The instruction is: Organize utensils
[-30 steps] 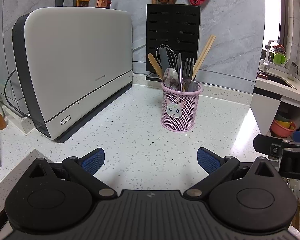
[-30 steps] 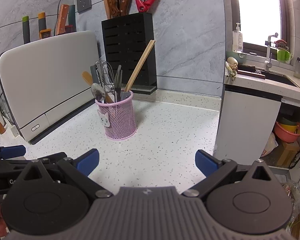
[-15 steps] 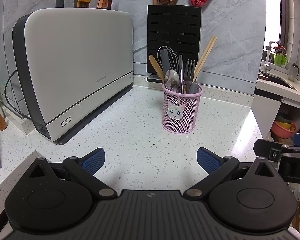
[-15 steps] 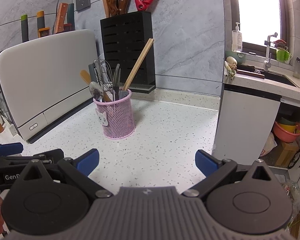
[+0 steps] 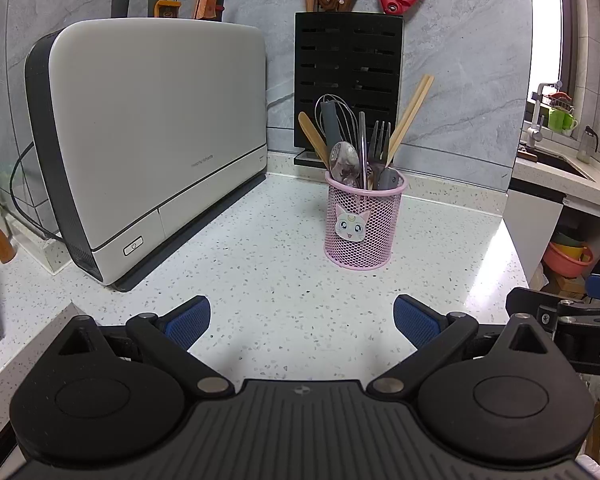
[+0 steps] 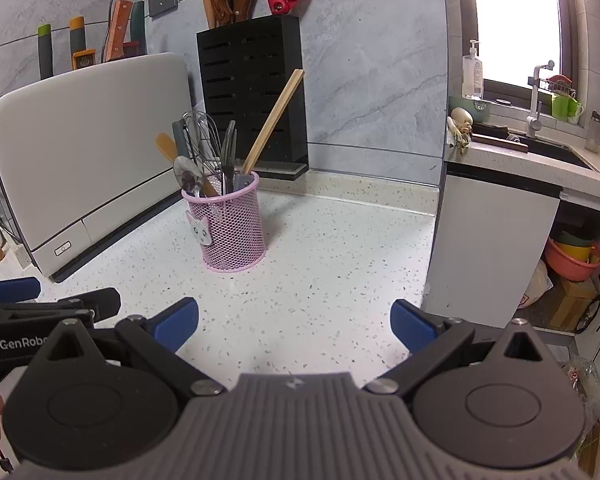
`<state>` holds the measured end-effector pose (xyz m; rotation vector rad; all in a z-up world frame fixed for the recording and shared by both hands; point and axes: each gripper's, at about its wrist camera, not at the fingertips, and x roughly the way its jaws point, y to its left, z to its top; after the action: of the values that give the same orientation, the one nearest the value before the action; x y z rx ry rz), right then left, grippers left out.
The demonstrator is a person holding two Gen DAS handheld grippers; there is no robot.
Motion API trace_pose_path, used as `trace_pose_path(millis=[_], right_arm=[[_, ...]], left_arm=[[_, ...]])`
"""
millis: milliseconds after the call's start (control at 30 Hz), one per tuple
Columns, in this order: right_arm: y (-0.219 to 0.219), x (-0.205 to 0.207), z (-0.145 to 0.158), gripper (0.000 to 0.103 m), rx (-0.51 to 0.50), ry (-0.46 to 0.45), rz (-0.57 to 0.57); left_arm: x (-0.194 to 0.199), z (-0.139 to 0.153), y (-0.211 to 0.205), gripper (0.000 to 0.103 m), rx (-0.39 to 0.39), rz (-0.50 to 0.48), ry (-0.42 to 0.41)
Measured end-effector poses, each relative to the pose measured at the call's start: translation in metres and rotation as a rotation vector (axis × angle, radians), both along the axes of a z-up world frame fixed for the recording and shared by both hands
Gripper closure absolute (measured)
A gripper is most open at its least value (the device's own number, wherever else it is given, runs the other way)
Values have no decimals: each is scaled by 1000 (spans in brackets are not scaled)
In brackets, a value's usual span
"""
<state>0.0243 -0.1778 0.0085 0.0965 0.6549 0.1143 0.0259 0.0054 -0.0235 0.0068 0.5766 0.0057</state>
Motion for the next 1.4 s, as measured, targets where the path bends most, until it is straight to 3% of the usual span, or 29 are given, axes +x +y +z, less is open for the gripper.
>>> trace_pose_path(millis=[1400], right_arm=[[-1,4,-11,3,-5,31,-4]], left_arm=[[2,2,-1,0,-2,-2,-3]])
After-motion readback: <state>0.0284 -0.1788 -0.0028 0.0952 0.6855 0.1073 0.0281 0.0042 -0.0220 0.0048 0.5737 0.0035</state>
